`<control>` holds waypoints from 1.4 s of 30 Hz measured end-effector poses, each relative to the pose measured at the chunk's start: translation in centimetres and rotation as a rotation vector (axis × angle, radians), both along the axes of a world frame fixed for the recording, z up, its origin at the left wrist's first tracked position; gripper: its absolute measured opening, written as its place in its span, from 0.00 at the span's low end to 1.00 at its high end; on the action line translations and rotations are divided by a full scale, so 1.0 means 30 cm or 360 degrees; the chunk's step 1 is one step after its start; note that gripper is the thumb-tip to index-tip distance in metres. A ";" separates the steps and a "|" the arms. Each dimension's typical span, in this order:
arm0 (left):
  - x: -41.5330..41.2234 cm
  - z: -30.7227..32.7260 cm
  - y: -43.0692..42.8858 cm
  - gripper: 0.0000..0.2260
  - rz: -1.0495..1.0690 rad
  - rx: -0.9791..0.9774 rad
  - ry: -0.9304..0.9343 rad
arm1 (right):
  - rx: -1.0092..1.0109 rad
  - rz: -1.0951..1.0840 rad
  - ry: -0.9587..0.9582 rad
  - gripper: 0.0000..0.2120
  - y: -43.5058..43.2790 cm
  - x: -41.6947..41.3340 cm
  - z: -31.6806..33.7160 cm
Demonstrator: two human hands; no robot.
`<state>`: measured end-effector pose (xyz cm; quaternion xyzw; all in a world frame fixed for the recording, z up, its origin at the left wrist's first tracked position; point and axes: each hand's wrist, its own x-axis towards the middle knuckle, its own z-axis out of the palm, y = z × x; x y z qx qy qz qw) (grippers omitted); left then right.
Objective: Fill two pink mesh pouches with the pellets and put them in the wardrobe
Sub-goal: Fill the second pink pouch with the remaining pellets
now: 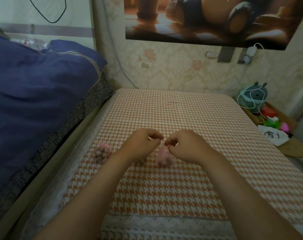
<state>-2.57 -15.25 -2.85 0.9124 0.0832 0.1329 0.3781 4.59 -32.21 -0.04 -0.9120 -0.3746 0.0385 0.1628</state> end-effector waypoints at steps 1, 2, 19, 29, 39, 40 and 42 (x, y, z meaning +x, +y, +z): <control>0.002 -0.002 0.016 0.08 0.0080 -0.0061 -0.0049 | 0.0000 -0.0005 0.0009 0.12 -0.002 0.001 0.002; 0.006 -0.006 0.032 0.09 0.0177 -0.0092 -0.0082 | 0.0007 -0.0007 0.0024 0.13 -0.002 0.001 0.002; 0.097 -0.138 0.103 0.09 0.0214 0.0385 0.0207 | 0.0091 0.0004 0.0120 0.12 0.000 0.021 -0.009; 0.005 -0.027 -0.042 0.03 -0.0054 -0.0265 -0.0341 | 0.0085 -0.0030 0.0164 0.11 -0.005 0.009 -0.003; -0.002 -0.032 -0.060 0.08 -0.0093 -0.0029 -0.0189 | 0.0140 -0.0052 0.0238 0.09 -0.016 0.012 -0.012; -0.003 -0.027 -0.057 0.09 -0.0094 -0.0076 -0.0187 | 0.0143 -0.0047 0.0231 0.10 -0.016 0.012 -0.011; -0.001 -0.018 -0.040 0.07 -0.0031 -0.0127 -0.0227 | 0.0122 -0.0030 0.0191 0.13 -0.016 0.012 -0.011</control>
